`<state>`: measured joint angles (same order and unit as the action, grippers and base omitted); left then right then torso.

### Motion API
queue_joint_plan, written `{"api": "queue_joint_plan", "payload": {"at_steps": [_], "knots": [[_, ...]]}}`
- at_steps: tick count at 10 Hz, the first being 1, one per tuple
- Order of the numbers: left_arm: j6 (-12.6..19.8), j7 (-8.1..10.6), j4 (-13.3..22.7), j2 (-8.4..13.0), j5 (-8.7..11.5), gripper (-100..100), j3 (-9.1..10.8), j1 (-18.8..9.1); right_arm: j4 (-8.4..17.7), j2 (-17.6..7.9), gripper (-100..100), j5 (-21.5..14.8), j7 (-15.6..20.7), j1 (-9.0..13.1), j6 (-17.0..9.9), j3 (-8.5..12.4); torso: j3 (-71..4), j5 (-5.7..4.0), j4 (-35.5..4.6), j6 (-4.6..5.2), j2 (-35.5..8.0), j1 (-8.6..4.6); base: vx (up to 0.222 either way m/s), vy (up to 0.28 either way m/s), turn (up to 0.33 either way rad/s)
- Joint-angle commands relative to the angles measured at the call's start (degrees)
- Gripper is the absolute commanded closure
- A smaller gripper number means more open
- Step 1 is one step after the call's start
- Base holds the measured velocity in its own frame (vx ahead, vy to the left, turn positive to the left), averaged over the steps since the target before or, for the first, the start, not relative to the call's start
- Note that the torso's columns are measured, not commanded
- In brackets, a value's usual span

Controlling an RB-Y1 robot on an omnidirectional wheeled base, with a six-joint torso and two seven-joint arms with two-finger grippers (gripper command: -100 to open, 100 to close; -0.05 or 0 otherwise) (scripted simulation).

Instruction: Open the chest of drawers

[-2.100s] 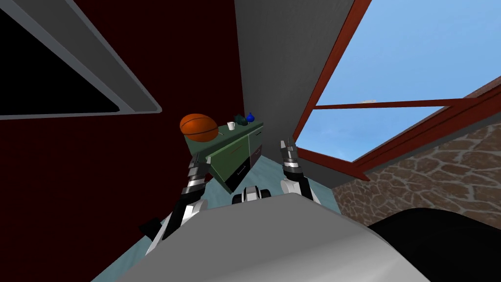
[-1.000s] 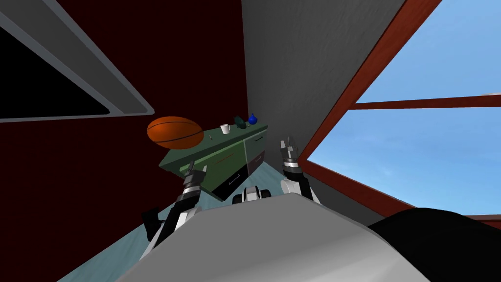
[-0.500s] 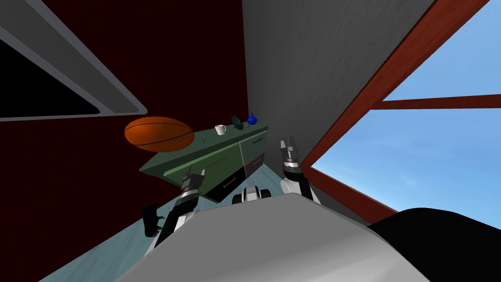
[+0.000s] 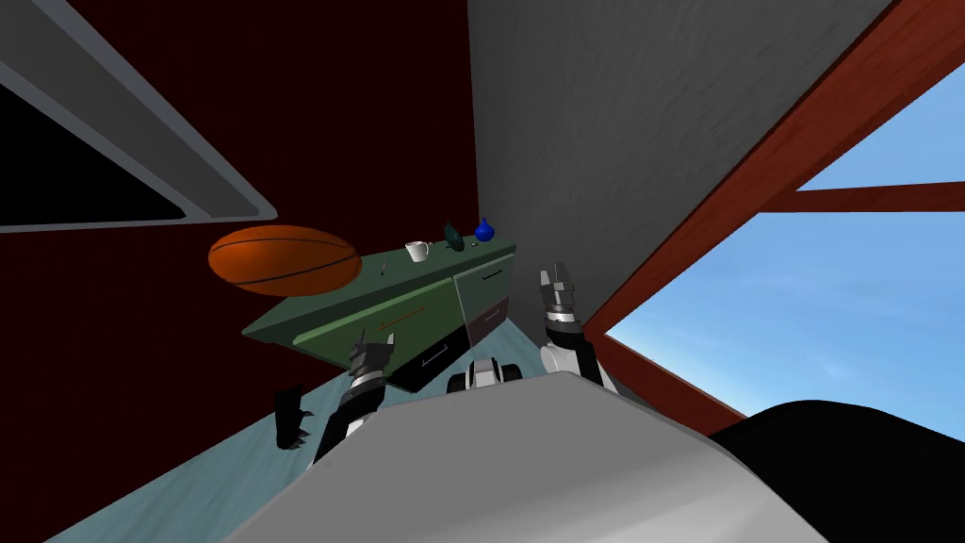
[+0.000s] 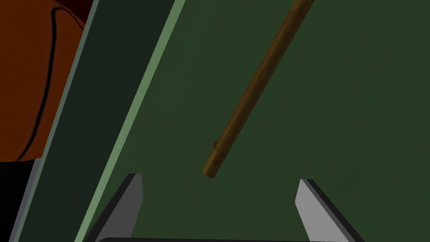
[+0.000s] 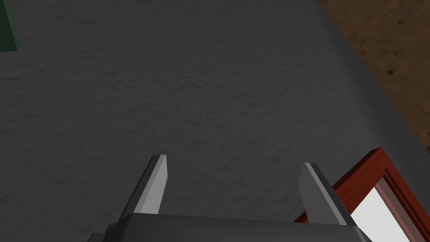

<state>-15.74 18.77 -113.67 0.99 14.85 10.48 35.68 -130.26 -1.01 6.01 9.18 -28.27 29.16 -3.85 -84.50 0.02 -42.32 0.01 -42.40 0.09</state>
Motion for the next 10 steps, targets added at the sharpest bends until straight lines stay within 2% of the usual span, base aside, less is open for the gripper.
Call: {"api": "queue_joint_plan", "payload": {"at_steps": [1, 2, 4, 5, 7, 8, 10], "knots": [[0.2, 0.27, 0.3, -3.7, 0.2, -100, 0.28, 0.3, 0.0, 0.0, 0, 0.0, 0.0, 0.0, 0.0, 0.0, 0.0, 0.02, 0.0, 0.0, 0.0, 0.07, 0.013, -0.041, 0.025], [0.2, 0.17, 0.1, -3.0, 0.2, -100, 0.16, 0.3, 0.0, 0.0, 0, 0.0, 0.0, 0.0, 0.0, 0.0, 0.0, 0.03, 0.0, -0.01, 0.1, 0.1, 0.004, -0.016, 0.005], [1.9, -0.8, 2.2, -3.0, 0.7, -100, 3.11, -3.5, 0.0, 0.0, 0, 0.0, 0.0, 0.0, 0.0, 0.0, 0.0, 0.0, 0.0, 0.01, 0.0, -0.02, -0.048, -0.016, -0.107], [1.9, -0.8, 2.2, -3.0, 0.7, -100, 3.11, -3.7, 0.0, 0.0, 0, 0.0, 0.0, 0.0, 0.0, 0.0, 0.0, -0.02, 0.0, 0.0, -0.1, -0.09, -0.066, -0.007, -0.051], [3.5, -1.79, 4.4, -2.9, 1.1, -100, 6.08, -7.4, 0.0, 0.0, 0, 0.0, 0.0, 0.0, 0.0, 0.0, -0.1, -0.02, 0.0, -0.01, 0.1, -0.09, -0.067, -0.012, -0.096], [3.5, -1.79, 4.4, -2.9, 1.1, -100, 6.08, -7.8, 0.0, 0.0, 0, 0.0, 0.0, 0.0, 0.0, 0.0, -0.1, -0.03, 0.0, 0.0, 0.1, -0.12, -0.058, -0.014, -0.051], [5.2, -2.79, 6.5, -2.8, 1.6, -100, 9.04, -11.9, 0.0, 0.0, 0, 0.0, 0.0, 0.0, 0.0, 0.0, -0.1, -0.03, 0.0, 0.0, 0.2, -0.11, -0.066, -0.02, -0.102]]}}
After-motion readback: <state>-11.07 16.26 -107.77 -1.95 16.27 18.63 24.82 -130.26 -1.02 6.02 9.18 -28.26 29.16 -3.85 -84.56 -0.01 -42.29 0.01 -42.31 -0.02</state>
